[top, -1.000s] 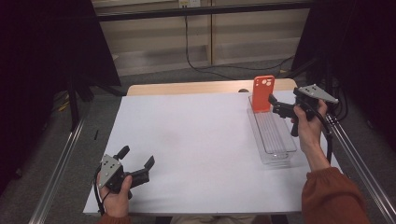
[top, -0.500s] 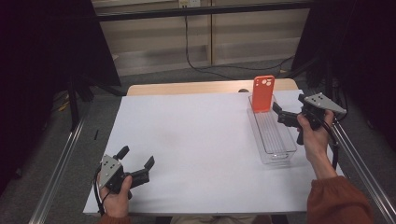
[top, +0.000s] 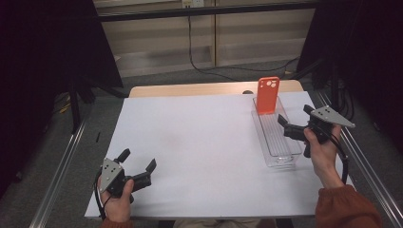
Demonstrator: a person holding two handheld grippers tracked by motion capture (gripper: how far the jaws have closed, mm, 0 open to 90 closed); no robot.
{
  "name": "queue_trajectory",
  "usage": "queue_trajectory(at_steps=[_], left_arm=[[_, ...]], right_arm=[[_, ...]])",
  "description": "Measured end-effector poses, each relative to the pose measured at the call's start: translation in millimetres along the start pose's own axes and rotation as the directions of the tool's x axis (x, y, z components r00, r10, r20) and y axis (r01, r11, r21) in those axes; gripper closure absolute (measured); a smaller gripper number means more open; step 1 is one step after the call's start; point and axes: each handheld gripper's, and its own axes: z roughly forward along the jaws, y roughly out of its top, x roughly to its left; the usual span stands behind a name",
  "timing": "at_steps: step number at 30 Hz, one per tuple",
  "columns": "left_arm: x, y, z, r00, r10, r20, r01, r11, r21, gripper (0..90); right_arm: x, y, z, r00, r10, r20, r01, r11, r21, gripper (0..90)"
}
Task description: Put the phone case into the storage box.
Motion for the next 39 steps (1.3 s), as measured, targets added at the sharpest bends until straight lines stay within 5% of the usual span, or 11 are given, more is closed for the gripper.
queue_trajectory(at_steps=[39], left_arm=[[-2.4,0.4,-6.0,1.0,0.005,-0.002,-0.005,1.0,-0.001,2.0]], right_arm=[[13.9,-32.7,-48.3,0.9999,0.004,0.012,-0.004,1.0,-0.023,0.0]])
